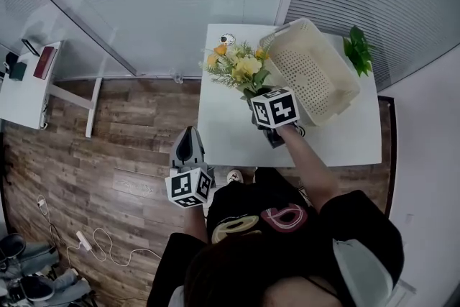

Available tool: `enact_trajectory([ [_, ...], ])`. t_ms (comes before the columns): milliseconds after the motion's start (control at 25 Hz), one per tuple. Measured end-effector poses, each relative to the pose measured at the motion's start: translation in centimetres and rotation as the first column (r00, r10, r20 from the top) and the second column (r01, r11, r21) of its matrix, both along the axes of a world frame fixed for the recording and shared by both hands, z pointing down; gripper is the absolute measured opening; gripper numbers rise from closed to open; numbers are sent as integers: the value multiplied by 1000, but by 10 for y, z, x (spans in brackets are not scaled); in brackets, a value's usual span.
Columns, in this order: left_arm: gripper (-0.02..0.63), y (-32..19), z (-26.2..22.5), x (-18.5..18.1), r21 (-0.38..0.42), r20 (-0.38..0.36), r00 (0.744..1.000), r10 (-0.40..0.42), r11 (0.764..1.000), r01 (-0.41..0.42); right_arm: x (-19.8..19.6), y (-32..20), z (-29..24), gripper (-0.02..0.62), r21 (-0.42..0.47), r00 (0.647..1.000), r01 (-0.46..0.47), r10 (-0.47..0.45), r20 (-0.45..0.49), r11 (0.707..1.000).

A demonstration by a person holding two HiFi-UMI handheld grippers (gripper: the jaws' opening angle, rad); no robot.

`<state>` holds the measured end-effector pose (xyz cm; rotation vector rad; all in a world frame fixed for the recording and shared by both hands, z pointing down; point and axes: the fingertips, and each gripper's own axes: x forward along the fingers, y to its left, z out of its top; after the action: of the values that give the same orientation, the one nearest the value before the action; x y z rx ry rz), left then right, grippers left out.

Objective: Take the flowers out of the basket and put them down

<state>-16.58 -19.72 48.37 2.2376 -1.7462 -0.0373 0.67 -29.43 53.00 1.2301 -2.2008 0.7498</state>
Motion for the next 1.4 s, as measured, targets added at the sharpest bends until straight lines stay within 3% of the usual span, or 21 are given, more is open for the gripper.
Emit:
enact_trajectory([
  [920,18,0,11,-10,-52,23,998,-59,997,60,-8,14,111,58,-146,999,-2,-3,-35,989],
  [1400,18,6,14,-16,-59,27,994,-107,992,108,-11,9,131,60,-154,998,-4,-6,-68,988],
])
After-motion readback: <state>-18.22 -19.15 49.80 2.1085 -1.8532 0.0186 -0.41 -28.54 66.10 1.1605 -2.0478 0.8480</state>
